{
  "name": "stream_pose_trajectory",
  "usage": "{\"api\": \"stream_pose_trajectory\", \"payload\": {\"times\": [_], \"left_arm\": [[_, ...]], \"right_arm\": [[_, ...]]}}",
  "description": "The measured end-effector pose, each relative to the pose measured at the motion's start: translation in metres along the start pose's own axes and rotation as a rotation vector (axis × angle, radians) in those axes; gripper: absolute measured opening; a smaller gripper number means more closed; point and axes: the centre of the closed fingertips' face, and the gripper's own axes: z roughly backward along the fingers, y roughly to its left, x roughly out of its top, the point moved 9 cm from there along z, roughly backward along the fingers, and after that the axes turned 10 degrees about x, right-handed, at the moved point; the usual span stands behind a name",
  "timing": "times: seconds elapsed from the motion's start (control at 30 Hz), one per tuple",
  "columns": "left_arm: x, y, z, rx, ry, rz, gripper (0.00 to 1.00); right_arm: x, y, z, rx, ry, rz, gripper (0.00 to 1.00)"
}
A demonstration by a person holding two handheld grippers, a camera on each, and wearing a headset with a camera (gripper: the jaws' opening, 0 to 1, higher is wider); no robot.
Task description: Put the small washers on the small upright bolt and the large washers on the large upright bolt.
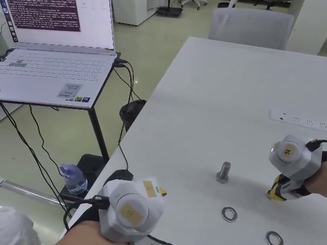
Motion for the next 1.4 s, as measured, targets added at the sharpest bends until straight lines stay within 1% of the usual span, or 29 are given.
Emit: {"api": "stream_pose_trajectory", "payload": {"times": [0.07,0.4,0.47,0.7,0.9,1.03,1.23,1.37,1.4], "left_arm": [[0.001,0.000,0.000,-0.001,0.001,-0.001,0.78],[0.002,0.001,0.000,-0.002,-0.001,-0.002,0.77],[0.002,0.001,0.000,0.000,-0.001,-0.002,0.78],[0.002,0.001,0.000,0.002,-0.004,0.000,0.77],[0.001,-0.001,0.000,0.002,-0.003,0.000,0.77],[0.000,-0.003,0.001,0.000,-0.002,-0.002,0.77],[0.003,-0.002,0.003,0.007,-0.013,0.000,0.77],[0.006,-0.001,0.005,0.011,-0.021,-0.003,0.78],[0.006,0.000,0.006,0.012,-0.022,-0.002,0.78]], "right_arm": [[-0.001,-0.002,-0.001,0.000,-0.001,-0.006,0.13],[-0.001,-0.004,-0.002,0.004,-0.003,-0.005,0.14],[-0.001,-0.004,-0.003,0.008,-0.006,-0.014,0.16],[0.002,-0.002,-0.002,0.006,-0.012,-0.008,0.22],[0.002,-0.001,-0.001,0.002,-0.010,0.000,0.23],[0.003,-0.001,0.003,-0.002,-0.018,-0.001,0.23],[0.013,0.001,0.010,-0.009,-0.042,0.032,0.25],[0.026,0.006,0.016,-0.012,-0.060,0.066,0.25],[0.029,0.004,0.016,-0.012,-0.064,0.075,0.25]]}}
